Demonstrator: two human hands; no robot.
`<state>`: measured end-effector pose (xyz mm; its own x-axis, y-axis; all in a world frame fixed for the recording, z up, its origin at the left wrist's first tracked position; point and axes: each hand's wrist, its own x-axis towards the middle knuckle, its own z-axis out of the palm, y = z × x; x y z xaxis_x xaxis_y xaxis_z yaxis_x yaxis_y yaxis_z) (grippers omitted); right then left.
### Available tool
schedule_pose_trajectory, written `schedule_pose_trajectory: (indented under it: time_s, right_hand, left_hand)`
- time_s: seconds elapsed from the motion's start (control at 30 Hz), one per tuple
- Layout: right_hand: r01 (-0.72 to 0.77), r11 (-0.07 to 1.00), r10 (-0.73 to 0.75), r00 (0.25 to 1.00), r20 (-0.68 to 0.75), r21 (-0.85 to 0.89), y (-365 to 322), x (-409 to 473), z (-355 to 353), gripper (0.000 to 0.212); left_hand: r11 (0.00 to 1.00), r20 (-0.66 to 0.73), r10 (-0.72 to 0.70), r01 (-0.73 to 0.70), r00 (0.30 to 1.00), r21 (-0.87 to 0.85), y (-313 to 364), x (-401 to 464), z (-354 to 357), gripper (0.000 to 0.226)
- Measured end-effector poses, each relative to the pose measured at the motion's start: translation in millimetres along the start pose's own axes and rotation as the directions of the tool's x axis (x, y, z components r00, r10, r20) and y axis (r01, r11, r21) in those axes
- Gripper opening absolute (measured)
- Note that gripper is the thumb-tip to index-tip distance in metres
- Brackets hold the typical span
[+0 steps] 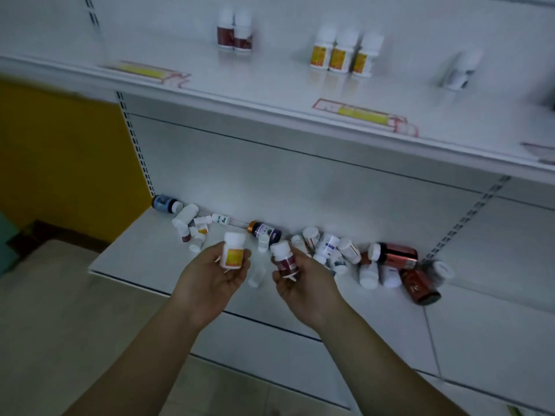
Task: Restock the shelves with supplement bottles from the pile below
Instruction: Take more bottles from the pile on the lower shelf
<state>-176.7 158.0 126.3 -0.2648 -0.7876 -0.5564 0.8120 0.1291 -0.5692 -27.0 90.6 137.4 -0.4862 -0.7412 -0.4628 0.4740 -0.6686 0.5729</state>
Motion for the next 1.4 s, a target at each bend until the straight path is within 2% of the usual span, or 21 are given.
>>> schedule_pose_trajectory:
  time_s: [0.13, 0.23, 0.37, 0.47, 0.53, 0.57, 0.67, 0.77, 0.9, 1.03, 1.23, 1.3, 1.4]
  right_hand:
    - [0.082, 0.996, -0.083, 0.996, 0.044, 0.030, -0.7, -66.5, 9.9, 0.011]
    - [0.215, 0.976, -0.213, 0.975, 0.061, -0.032, -7.4, -108.0, 5.7, 0.010]
    - [0.328, 0.939, -0.321, 0.944, 0.079, -0.106, -31.2, -163.3, -11.2, 0.011]
    - [0.466, 0.875, -0.453, 0.883, 0.119, -0.131, -59.0, -206.5, -27.0, 0.015]
    - [0.555, 0.815, -0.529, 0.830, 0.175, -0.170, -80.0, -229.5, -38.7, 0.008]
    - [0.589, 0.785, -0.553, 0.806, 0.210, -0.193, -91.6, -239.3, -43.6, 0.014]
    - [0.652, 0.710, -0.576, 0.755, 0.315, -0.265, -127.5, -265.3, -49.1, 0.026]
    - [0.698, 0.660, -0.577, 0.707, 0.408, -0.278, -156.5, -280.1, -45.9, 0.027]
    - [0.676, 0.689, -0.532, 0.717, 0.451, -0.262, -180.1, -287.3, -31.0, 0.028]
    - [0.694, 0.639, -0.534, 0.710, 0.459, -0.331, -191.2, -281.0, -5.2, 0.025]
    - [0.723, 0.465, -0.562, 0.687, 0.461, -0.511, -195.4, -242.9, 53.8, 0.030]
    - [0.724, 0.423, -0.572, 0.680, 0.459, -0.545, -195.0, -223.1, 79.7, 0.025]
    - [0.714, 0.336, -0.594, 0.667, 0.450, -0.614, -192.6, -190.0, 121.6, 0.019]
  left_hand:
    - [0.999, 0.101, 0.001, -0.004, 0.995, 0.032, -0.1, -60.3, 29.7, 0.023]
    - [0.995, 0.165, 0.042, -0.057, 0.985, 0.084, -5.0, -94.3, 53.7, 0.026]
    - [0.983, 0.274, 0.029, -0.076, 0.961, 0.165, -22.9, -130.0, 86.1, 0.023]
    - [0.963, 0.349, 0.066, -0.151, 0.935, 0.224, -43.9, -152.7, 118.4, 0.034]
    - [0.948, 0.401, 0.091, -0.203, 0.912, 0.245, -55.9, -166.3, 142.6, 0.038]
    - [0.939, 0.426, 0.104, -0.230, 0.899, 0.257, -60.3, -172.3, 154.5, 0.038]
    - [0.914, 0.488, 0.154, -0.311, 0.859, 0.259, -67.5, -189.9, 187.7, 0.036]
    - [0.922, 0.528, 0.190, -0.335, 0.828, 0.195, -67.9, -205.9, 215.3, 0.029]
    - [0.876, 0.533, 0.277, -0.438, 0.800, 0.203, -57.2, -214.7, 237.2, 0.028]
    - [0.755, 0.488, 0.370, -0.562, 0.791, 0.338, -31.1, -212.2, 245.2, 0.032]
    - [0.465, 0.441, 0.519, -0.674, 0.733, 0.573, 47.0, -182.6, 224.0, 0.027]
    - [0.323, 0.465, 0.541, -0.683, 0.701, 0.655, 78.3, -163.2, 214.6, 0.031]
    - [0.040, 0.506, 0.546, -0.624, 0.668, 0.780, 125.9, -131.3, 201.3, 0.034]
